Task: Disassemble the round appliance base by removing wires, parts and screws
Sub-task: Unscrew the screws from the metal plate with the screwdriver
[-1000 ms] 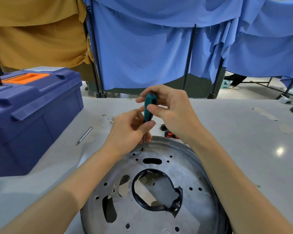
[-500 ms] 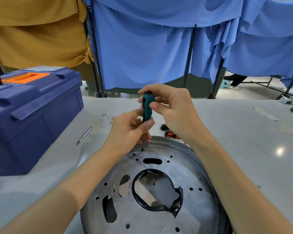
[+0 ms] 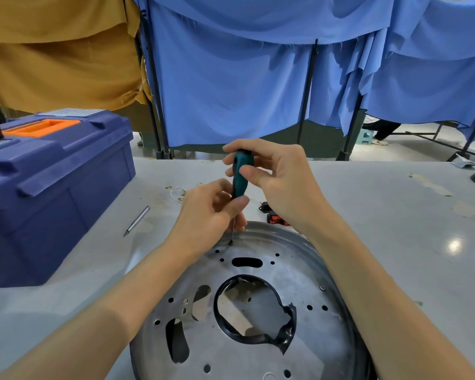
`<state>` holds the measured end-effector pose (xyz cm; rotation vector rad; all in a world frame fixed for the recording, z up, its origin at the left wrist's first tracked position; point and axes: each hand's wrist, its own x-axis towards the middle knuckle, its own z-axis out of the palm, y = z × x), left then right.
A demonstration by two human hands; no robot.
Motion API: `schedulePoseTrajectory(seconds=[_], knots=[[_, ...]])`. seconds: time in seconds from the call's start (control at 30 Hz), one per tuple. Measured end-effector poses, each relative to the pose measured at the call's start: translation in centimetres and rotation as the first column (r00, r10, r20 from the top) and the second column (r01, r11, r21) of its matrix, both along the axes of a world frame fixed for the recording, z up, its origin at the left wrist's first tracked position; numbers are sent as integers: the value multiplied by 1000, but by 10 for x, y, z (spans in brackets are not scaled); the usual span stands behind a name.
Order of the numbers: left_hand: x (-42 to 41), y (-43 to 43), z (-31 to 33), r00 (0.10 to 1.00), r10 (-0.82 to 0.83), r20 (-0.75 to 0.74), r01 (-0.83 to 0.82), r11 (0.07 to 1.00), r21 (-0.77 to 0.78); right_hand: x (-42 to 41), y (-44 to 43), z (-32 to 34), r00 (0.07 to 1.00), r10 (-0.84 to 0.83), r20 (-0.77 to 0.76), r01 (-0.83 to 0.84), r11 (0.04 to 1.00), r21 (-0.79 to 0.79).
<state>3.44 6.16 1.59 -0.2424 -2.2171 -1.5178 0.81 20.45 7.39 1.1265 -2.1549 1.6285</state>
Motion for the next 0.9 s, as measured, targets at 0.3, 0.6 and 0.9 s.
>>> schedulePoseTrajectory(seconds=[0.3,0.6,0.9], knots=[[0,-3,0,1000,-28,12,27,998,50,0,1,0,997,-68,-23,68,998,13],[-1,0,1,1000,21,-10,-21,1000,3,4,-5,-2,999,26,27,-26,1000,9],[-1,-1,-1,1000,-5,6,5,1000,11,2,0,0,999,22,24,-22,1000,-5]])
